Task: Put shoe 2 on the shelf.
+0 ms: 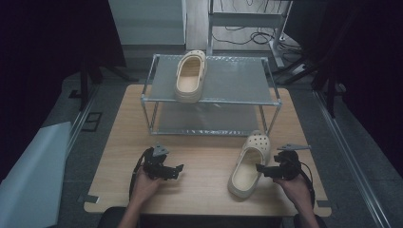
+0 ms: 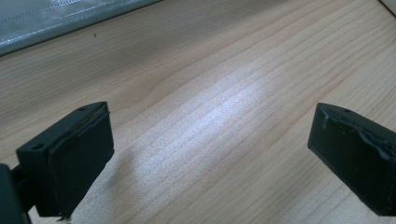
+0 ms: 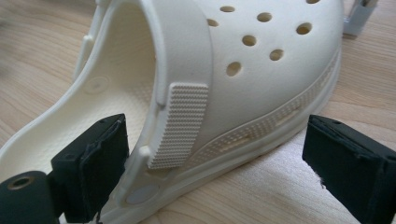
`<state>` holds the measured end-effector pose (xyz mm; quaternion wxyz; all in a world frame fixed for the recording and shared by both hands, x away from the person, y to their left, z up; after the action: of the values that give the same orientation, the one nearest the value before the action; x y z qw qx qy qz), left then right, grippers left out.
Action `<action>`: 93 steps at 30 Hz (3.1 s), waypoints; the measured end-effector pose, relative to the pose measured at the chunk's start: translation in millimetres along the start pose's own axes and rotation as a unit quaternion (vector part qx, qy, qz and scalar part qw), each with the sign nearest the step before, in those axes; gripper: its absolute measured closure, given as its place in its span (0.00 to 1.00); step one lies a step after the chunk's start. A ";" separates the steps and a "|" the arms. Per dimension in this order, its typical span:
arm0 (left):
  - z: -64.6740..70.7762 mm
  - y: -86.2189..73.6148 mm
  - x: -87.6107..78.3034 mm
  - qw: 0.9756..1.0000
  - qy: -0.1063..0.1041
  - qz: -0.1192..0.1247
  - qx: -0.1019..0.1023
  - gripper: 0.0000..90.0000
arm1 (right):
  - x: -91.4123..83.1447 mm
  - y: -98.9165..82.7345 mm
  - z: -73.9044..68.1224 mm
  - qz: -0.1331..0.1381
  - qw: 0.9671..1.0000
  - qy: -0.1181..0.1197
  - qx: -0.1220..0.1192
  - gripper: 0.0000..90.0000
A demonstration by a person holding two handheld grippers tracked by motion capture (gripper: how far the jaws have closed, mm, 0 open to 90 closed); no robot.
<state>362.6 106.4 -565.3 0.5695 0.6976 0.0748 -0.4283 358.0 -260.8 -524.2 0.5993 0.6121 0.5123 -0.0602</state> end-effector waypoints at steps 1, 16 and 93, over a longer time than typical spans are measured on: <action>-0.1 -0.1 -0.1 1.000 0.000 0.000 0.000 0.01 | 0.0 0.0 0.0 0.000 1.000 0.000 0.000 0.08; -0.3 0.3 0.6 1.000 0.000 -0.001 0.000 0.01 | -20.7 -9.3 42.4 -0.012 0.997 -0.058 0.056 0.18; -2.2 0.3 -3.3 1.000 -0.010 0.002 -0.005 0.01 | -62.9 119.0 -26.5 0.068 0.949 0.202 0.232 0.86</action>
<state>361.8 109.4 -562.9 0.5744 0.6904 0.0698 -0.4342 397.5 -245.7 -393.7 0.3271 0.7673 0.5514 -0.0116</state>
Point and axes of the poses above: each handheld gripper's, and its own axes: x roughly forward along the jaws, y roughly out of its top, z roughly to its right, the point moved 8 cm from there along x, roughly forward along the jaws, and after that the axes turned 7 degrees about y, right-handed, at the moved point
